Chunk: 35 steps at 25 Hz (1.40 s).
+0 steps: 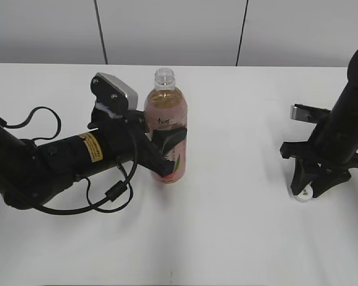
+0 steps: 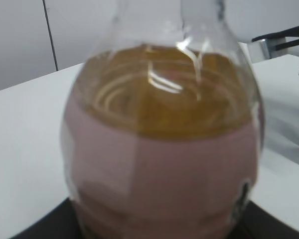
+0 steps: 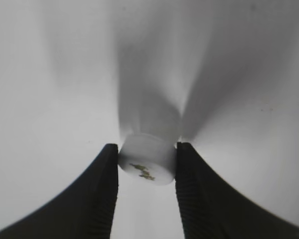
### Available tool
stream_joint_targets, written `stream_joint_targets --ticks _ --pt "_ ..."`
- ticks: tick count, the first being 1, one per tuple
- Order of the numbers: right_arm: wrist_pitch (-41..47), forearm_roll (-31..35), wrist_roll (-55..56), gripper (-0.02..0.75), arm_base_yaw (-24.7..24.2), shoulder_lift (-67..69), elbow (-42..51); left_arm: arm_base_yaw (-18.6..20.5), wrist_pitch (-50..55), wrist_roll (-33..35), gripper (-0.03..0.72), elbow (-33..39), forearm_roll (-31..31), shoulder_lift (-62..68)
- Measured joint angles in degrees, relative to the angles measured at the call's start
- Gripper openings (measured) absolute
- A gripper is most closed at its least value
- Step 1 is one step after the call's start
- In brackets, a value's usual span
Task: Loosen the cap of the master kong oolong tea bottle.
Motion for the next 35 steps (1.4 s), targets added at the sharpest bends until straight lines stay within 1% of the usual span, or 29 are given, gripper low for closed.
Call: stream_joint_targets --ticks 7,9,11,15,17,20,27,31,35 --pt "0.1 0.2 -0.4 0.273 0.0 1.3 0.0 0.0 0.0 0.0 0.346 0.0 0.0 0.0" --pt "0.1 0.2 -0.6 0.296 0.0 1.4 0.0 0.0 0.0 0.0 0.346 0.0 0.1 0.0" --pt "0.1 0.2 -1.0 0.353 0.0 1.5 0.0 0.0 -0.1 0.0 0.351 0.0 0.2 0.0" --pt "0.1 0.4 -1.3 0.481 0.0 1.6 0.0 0.0 -0.2 0.0 0.420 0.0 0.4 0.0" --pt "0.1 0.4 -1.5 0.509 0.0 1.5 0.0 0.0 -0.2 0.0 0.436 0.0 0.5 0.0" --pt "0.1 0.4 -1.6 0.524 0.0 0.8 0.0 0.0 -0.3 0.0 0.447 0.0 0.8 0.0" --pt "0.1 0.4 -1.6 0.526 0.0 -1.8 0.0 0.0 -2.8 0.0 0.482 0.8 0.8 -1.8" --pt "0.2 -0.2 -1.7 0.526 0.0 -3.5 0.0 0.2 -4.5 0.0 0.484 4.5 -0.4 -1.8" --pt "0.5 -0.3 -1.7 0.526 0.0 -4.6 0.0 1.5 -10.1 0.0 0.484 9.5 -1.8 -1.8"
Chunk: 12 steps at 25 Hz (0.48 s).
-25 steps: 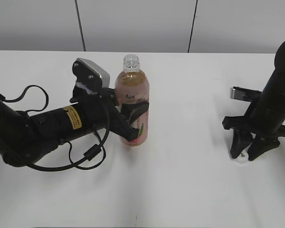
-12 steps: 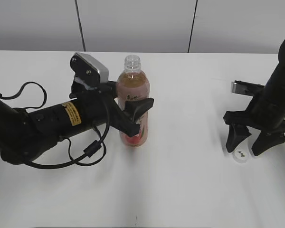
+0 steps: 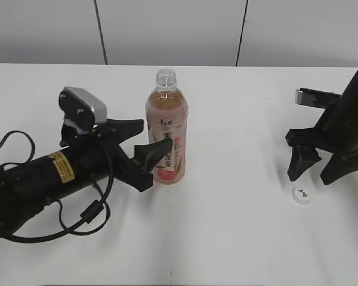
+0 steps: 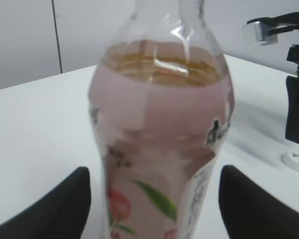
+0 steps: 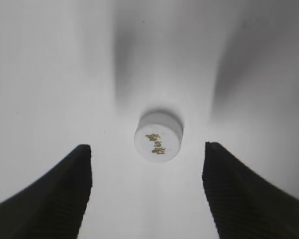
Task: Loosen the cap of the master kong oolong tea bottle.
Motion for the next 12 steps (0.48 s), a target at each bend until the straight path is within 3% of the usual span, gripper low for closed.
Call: stream_joint_targets --ticks 12 --pt "1.2 -0.1 0.0 0.526 0.0 -5.1 0.0 9.6 -1.5 0.0 0.484 12.2 -6.7 -4.9"
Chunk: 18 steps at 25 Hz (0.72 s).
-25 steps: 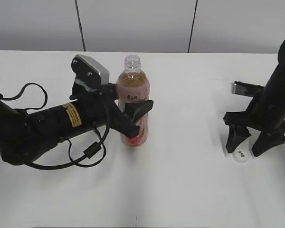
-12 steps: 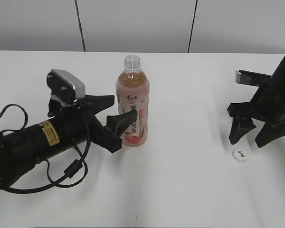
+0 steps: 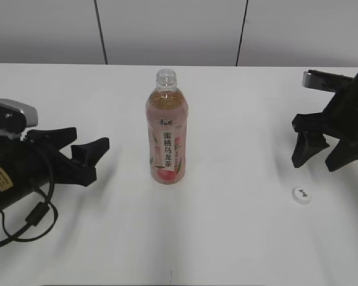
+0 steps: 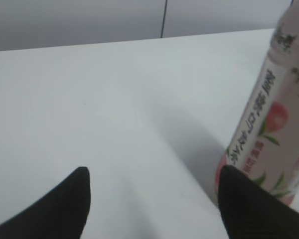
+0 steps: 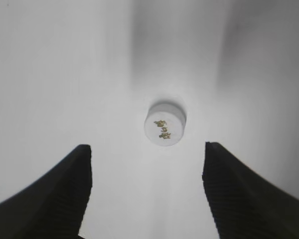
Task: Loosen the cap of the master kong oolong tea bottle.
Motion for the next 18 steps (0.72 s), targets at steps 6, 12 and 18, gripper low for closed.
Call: stream_joint_targets --ticks 6,12,18 --pt "0.9 0.0 -0.3 0.526 0.0 -0.6 0.0 6.0 -0.4 0.0 0.484 0.9 -2.8 -4.4" --pt "0.9 0.0 -1.0 0.526 0.0 -0.6 0.0 15.4 0.1 0.0 0.484 0.9 -3.1 -5.0" --pt "0.8 0.0 -1.5 0.526 0.0 -0.6 0.0 19.8 5.9 -1.1 0.484 0.9 -1.7 -5.9"
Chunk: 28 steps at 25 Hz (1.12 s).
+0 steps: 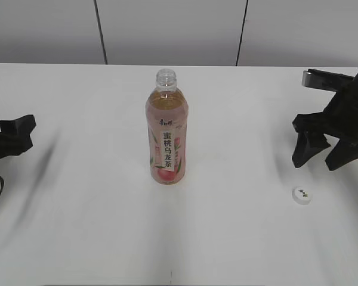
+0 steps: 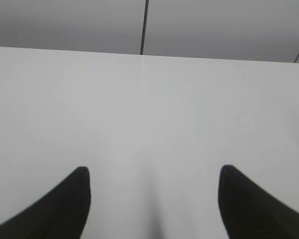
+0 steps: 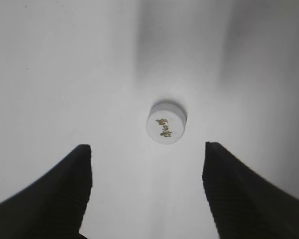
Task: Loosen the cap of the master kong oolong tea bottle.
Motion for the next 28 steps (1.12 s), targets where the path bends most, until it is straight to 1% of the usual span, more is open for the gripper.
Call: stream_joint_targets --ticks 2,4,10,14,16,19,23,25,28 --pt "-0.3 0.0 0.0 0.526 0.0 0.0 0.0 0.0 3.4 -1.4 0.484 -0.1 0.4 -1.9" --pt "-0.4 0.0 0.0 0.526 0.0 0.0 0.0 0.0 10.5 -3.3 0.484 -0.9 0.8 -4.2" --pt "-0.8 0.7 -0.8 0.526 0.0 0.0 0.0 0.0 36.8 -9.7 0.484 -6.3 4.8 -14.0" --pt "-0.6 1.8 -1.2 0.526 0.0 -0.1 0.0 0.0 53.2 -11.7 0.484 -10.6 4.7 -20.6" --pt "-0.6 2.2 -1.3 0.526 0.0 -0.1 0.0 0.0 59.0 -11.9 0.484 -12.0 3.0 -22.4" --pt "1.3 2.4 -1.3 0.526 0.0 -0.2 0.0 -0.3 64.8 -12.1 0.484 -12.2 -1.3 -24.0" --pt "5.9 2.4 -1.5 0.526 0.0 -1.6 0.0 -2.4 73.3 -11.3 0.484 -12.3 -3.5 -26.5" --pt "7.7 2.4 -1.5 0.526 0.0 -3.6 0.0 -3.6 77.4 -7.5 0.484 -12.3 -6.3 -28.5" --pt "9.4 2.4 -1.5 0.526 0.0 -8.1 0.0 -3.9 83.2 -1.0 0.484 -12.3 -13.1 -32.8"
